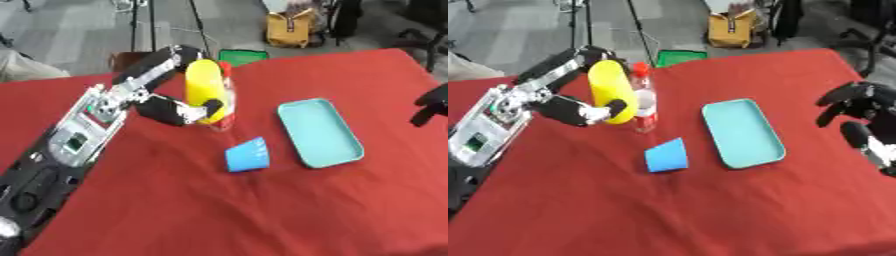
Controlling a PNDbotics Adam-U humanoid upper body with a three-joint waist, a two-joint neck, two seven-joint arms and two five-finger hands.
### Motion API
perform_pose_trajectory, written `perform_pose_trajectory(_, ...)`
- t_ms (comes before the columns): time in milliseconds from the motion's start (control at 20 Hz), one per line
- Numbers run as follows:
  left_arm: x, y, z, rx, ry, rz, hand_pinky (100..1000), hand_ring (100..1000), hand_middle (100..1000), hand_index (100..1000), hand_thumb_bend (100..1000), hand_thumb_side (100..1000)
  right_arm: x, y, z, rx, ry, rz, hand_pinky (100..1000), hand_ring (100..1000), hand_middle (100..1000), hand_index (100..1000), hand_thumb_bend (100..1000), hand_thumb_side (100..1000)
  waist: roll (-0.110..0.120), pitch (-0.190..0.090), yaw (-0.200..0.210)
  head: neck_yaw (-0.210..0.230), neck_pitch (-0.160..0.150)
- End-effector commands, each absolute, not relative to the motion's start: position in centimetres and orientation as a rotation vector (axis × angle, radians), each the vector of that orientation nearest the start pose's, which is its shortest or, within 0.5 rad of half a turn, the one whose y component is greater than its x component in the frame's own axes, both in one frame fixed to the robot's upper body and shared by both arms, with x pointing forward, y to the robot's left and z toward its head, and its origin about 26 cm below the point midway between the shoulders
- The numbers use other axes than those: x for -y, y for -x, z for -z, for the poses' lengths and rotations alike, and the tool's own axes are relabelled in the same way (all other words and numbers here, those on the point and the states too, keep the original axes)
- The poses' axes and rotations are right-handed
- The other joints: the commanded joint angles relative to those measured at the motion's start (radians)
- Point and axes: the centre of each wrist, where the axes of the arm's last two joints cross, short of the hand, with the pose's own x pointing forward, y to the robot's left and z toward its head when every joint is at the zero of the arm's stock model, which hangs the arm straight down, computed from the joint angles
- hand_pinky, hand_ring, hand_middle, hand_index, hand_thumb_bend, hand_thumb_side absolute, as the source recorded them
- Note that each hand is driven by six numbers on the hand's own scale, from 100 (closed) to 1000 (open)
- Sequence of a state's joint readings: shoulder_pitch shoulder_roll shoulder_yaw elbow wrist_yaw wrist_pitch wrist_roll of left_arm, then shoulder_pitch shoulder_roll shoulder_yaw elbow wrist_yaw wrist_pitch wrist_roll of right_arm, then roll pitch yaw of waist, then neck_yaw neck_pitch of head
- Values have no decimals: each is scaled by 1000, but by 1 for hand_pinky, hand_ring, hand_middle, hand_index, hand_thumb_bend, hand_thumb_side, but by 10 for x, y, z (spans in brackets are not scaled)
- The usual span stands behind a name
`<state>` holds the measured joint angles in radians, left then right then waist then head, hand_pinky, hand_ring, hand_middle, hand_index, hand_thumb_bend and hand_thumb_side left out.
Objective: Pick up objects on the table and place them in the box.
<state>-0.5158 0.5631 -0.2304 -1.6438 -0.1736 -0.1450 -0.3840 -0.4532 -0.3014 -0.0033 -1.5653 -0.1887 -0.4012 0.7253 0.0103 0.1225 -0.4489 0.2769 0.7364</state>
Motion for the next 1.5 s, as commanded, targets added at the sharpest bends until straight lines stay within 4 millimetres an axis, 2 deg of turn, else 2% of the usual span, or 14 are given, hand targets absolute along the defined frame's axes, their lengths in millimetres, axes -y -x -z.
perform_pose_trajectory(50,-268,-383,-187,1887,-213,1318,540,743,579,624,100,342,267,-375,-160,2294,-408,-1314,607,557,670,759,258,486,-1,-10,-12,13,-8)
perform_pose_trajectory(200,-266,-401,-182,1874,-225,1339,538,740,574,618,100,341,264,-375,-161,2298,-421,-1321,607,557,670,759,257,486,6,-8,-39,23,-8)
perform_pose_trajectory(450,-263,-418,-180,1886,-227,1347,533,740,570,614,100,347,260,-375,-164,2304,-438,-1322,608,557,670,759,256,486,13,-9,-76,33,-8)
perform_pose_trajectory(1050,-251,-426,-200,1968,-203,1324,532,739,572,614,100,363,259,-374,-164,2302,-451,-1322,609,558,671,761,253,486,16,-14,-116,22,-7)
perform_pose_trajectory(1500,-249,-434,-197,1921,-190,1408,544,744,577,620,100,344,250,-375,-165,2316,-492,-1325,610,558,668,761,250,485,17,-14,-196,41,-13)
